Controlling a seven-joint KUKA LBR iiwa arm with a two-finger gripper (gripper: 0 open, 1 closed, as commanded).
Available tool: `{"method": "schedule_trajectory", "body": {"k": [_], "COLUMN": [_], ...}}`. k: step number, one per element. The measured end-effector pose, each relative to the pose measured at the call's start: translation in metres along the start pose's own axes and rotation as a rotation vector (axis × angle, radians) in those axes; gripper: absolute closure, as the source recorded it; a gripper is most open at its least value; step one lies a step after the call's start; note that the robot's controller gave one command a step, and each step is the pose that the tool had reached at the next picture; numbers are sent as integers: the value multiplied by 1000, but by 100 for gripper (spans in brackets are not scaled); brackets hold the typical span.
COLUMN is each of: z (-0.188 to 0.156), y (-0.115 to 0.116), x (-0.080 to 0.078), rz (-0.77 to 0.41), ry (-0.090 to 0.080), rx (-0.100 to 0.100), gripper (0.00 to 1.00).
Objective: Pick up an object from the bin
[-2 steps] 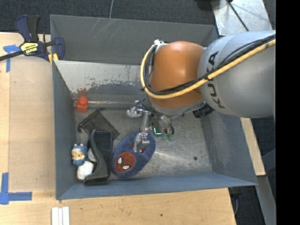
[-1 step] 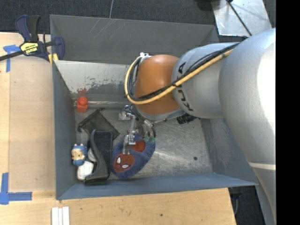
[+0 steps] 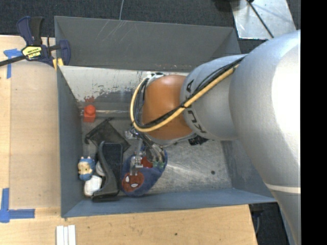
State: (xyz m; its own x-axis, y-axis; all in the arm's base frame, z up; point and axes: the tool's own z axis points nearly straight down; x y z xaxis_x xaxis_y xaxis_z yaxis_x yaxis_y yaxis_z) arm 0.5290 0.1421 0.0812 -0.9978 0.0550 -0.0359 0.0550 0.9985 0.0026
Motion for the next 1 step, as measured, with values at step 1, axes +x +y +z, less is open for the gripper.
{"method": "schedule_trajectory", "body": {"k": [1], "z": [-1], "y": [3], "x": [5], "rz": [0], "ry": [27], "rx": [-1], "gripper": [100]}}
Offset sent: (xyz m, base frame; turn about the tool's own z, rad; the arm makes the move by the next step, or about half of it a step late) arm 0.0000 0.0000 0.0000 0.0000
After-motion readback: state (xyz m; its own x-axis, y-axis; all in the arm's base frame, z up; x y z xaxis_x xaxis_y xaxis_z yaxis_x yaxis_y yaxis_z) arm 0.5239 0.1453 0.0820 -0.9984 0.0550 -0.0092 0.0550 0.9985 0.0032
